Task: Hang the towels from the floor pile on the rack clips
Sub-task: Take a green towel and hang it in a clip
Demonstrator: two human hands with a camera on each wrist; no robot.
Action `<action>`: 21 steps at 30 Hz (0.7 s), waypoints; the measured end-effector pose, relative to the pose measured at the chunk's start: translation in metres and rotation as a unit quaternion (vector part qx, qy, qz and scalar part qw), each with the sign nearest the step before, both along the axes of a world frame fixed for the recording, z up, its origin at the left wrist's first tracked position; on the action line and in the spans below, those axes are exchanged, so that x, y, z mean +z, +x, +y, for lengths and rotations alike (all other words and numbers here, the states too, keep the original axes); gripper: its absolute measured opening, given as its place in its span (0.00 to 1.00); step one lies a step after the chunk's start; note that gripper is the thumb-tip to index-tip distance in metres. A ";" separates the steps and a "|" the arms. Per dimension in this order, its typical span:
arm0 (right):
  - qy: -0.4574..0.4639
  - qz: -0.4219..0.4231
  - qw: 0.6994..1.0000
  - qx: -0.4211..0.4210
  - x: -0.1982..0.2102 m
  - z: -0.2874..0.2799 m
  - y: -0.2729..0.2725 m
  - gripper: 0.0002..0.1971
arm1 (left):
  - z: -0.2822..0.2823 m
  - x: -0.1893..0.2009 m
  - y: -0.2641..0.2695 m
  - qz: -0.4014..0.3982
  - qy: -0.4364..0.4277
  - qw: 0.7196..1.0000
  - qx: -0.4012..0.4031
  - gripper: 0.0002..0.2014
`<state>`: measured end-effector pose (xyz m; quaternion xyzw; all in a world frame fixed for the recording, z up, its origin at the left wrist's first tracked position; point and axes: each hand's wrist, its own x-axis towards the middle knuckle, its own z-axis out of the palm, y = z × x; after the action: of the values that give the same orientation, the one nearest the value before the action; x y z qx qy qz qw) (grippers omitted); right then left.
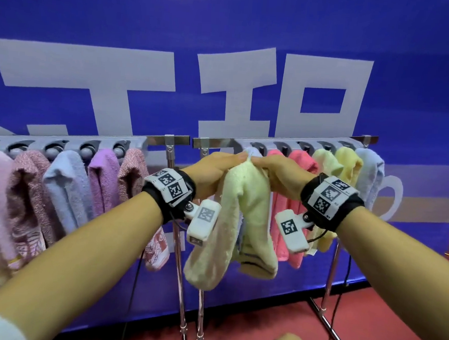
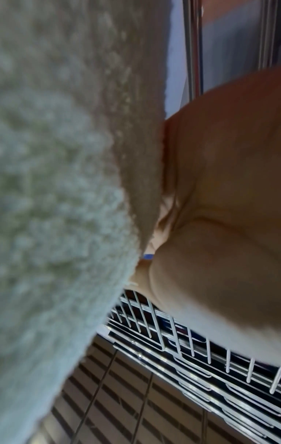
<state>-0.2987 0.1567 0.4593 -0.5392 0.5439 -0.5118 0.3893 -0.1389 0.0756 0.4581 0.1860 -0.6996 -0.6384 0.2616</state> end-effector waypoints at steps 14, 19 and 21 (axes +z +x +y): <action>0.006 -0.040 0.993 -0.114 0.011 0.008 -0.038 0.08 | -0.023 0.003 -0.012 -0.071 -0.034 0.996 0.042 0.18; 0.026 -0.014 0.996 -0.088 0.006 0.005 -0.039 0.09 | -0.029 -0.005 -0.015 -0.044 -0.004 0.998 0.045 0.19; 0.014 0.036 0.996 -0.082 0.006 0.004 -0.033 0.15 | -0.029 -0.007 -0.014 -0.029 0.019 0.998 0.048 0.20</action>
<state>-0.3321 0.1611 0.4654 -0.5052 0.6068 -0.5150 0.3336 -0.1531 0.0469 0.4511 0.2424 -0.6850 -0.6327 0.2679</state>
